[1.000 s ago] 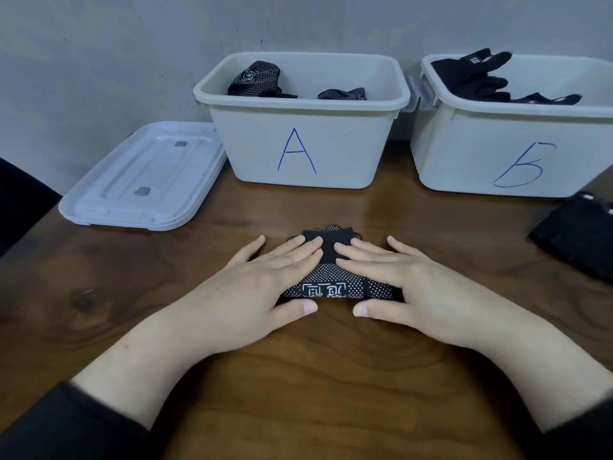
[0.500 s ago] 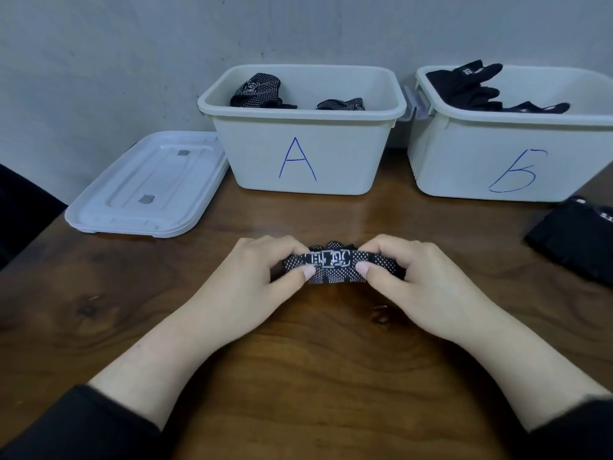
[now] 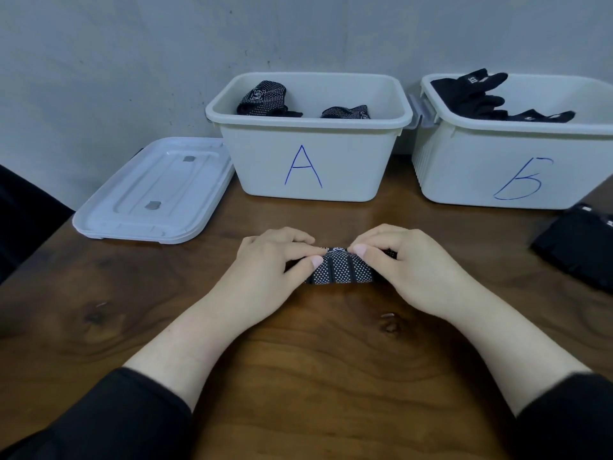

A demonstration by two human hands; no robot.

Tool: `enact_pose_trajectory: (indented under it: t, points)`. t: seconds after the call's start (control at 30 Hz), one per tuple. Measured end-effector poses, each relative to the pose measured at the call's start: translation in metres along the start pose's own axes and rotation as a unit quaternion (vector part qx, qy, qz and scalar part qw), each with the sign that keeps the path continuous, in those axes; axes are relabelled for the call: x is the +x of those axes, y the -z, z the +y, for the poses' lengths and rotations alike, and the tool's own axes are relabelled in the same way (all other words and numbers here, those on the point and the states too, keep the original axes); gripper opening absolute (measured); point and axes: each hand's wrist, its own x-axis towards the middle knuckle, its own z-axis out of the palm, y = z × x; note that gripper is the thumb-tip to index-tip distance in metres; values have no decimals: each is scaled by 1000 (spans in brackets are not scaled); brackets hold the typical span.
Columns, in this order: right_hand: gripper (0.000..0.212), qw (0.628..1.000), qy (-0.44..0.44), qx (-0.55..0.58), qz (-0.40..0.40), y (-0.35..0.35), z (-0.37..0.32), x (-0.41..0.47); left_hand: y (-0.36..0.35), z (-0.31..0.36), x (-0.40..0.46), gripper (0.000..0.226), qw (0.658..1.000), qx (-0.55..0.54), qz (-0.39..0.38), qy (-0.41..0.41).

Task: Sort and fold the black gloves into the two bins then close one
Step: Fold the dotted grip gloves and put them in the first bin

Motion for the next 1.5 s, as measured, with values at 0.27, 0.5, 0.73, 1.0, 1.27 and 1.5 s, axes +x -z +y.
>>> enact_pose_trajectory:
  t: [0.27, 0.5, 0.73, 1.0, 1.27, 1.5]
  points:
    - [31, 967, -86, -96, -221, 32, -36, 49, 3, -1, -2, 31, 999, 8, -25, -38]
    - [32, 901, -92, -261, -335, 21, -69, 75, 8, -2, -2, 51, 998, -47, -35, -22]
    - [9, 967, -98, -129, -197, 30, -56, 60, 10, 3, 0, 52, 973, -208, 69, 69]
    - [5, 966, -172, 179, -76, 55, -64, 42, 21, 2, 1, 18, 880, -348, 286, 149]
    - [22, 972, -137, 187, 22, 141, -105, 68, 35, -18, 24, 36, 954, -92, 285, 8]
    - [12, 976, -176, 68, 106, 164, -126, 131, 80, -31, 85, 44, 946, 81, 298, -103]
